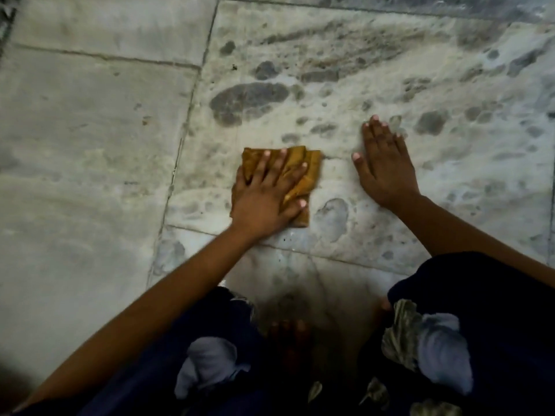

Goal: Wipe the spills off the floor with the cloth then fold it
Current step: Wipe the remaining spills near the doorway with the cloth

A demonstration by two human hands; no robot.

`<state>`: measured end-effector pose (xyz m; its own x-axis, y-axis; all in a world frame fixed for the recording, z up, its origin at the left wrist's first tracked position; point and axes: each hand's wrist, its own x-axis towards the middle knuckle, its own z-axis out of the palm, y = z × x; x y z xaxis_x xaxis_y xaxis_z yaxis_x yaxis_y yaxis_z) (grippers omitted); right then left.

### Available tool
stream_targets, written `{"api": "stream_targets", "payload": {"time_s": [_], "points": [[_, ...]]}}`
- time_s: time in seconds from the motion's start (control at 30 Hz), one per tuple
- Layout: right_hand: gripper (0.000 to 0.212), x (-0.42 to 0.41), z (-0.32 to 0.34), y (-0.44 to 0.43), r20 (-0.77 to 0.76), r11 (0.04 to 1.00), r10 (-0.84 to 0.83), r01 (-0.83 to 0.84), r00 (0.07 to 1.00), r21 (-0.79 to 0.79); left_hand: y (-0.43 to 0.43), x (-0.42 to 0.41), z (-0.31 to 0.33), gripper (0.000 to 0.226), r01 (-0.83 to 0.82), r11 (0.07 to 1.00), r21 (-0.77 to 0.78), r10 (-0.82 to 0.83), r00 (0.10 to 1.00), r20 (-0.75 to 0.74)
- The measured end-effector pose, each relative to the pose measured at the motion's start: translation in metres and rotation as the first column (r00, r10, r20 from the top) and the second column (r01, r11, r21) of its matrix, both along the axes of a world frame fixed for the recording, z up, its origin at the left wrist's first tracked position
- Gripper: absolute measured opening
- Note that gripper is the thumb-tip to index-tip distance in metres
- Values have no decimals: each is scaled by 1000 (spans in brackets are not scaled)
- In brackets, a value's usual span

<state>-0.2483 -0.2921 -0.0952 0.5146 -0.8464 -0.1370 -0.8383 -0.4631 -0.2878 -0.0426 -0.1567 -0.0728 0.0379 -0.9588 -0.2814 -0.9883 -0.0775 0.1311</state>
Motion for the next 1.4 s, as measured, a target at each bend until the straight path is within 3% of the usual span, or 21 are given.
{"api": "stream_targets", "payload": {"time_s": [0.07, 0.13, 0.2, 0.27, 0.43, 0.5, 0.67, 0.73, 0.8, 0.87, 0.97, 1.03, 1.1, 1.17, 1.27, 1.33, 1.4], "points": [[73, 0, -1, 0, -16, 1000, 6, -6, 1000, -5, -26, 33, -2, 71, 29, 999, -21, -28, 998, 53], [71, 1, -1, 2, -31, 1000, -3, 3, 1000, 0, -56, 76, -2, 72, -137, 990, -28, 140, 986, 96], [70, 5, -1, 4, -32, 1000, -27, 28, 999, 10, -78, 105, 3, 68, -366, 931, 18, 365, 931, 27], [71, 8, 0, 5, -27, 999, -40, 41, 999, 22, -78, 100, 5, 69, -421, 906, 36, 421, 907, 2], [68, 5, -4, 7, -15, 1000, -29, 29, 999, -13, 23, 18, -3, 70, -22, 998, -52, 24, 999, 46], [69, 7, -4, 8, -27, 999, -35, 35, 999, -17, 64, 26, -5, 64, 36, 996, -88, -34, 999, 15], [77, 3, 3, 5, -83, 1000, 19, -19, 996, -1, 46, 118, -5, 70, -270, 957, -102, 276, 960, 47], [79, -2, 8, 0, -101, 998, 60, -59, 993, 10, 8, 131, 1, 70, -422, 904, -67, 423, 906, 9], [78, -5, 11, -3, -117, 996, 84, -82, 990, 24, -23, 120, 5, 67, -474, 881, -9, 474, 881, -19], [78, -5, 12, -3, -125, 996, 79, -74, 989, 40, -31, 90, 4, 67, -384, 923, 11, 384, 923, 2], [78, -2, 11, -1, -119, 998, 59, -55, 991, 33, 0, 23, -1, 76, -92, 996, -5, 92, 996, 12], [78, -2, 11, 1, -113, 998, 47, -43, 992, 39, 37, -6, -1, 69, 110, 993, -52, -112, 993, -42], [77, 0, 12, 1, -102, 998, 33, -28, 994, 53, 67, 3, -3, 61, 208, 971, -120, -211, 977, -18], [76, -1, 16, -1, -93, 996, 36, -27, 995, 89, 80, 46, -7, 61, 131, 982, -133, -130, 991, 18], [76, -12, 21, 0, -106, 996, 75, -70, 991, 55, 62, 114, -3, 68, -151, 983, -106, 158, 985, 63], [78, -27, 24, 3, -115, 997, 69, -70, 991, -9, 27, 124, 2, 70, -334, 939, -81, 338, 940, 44], [79, -46, 28, 5, -128, 1000, -4, 0, 992, -29, -10, 100, 4, 68, -379, 922, -76, 382, 924, 30]]}}
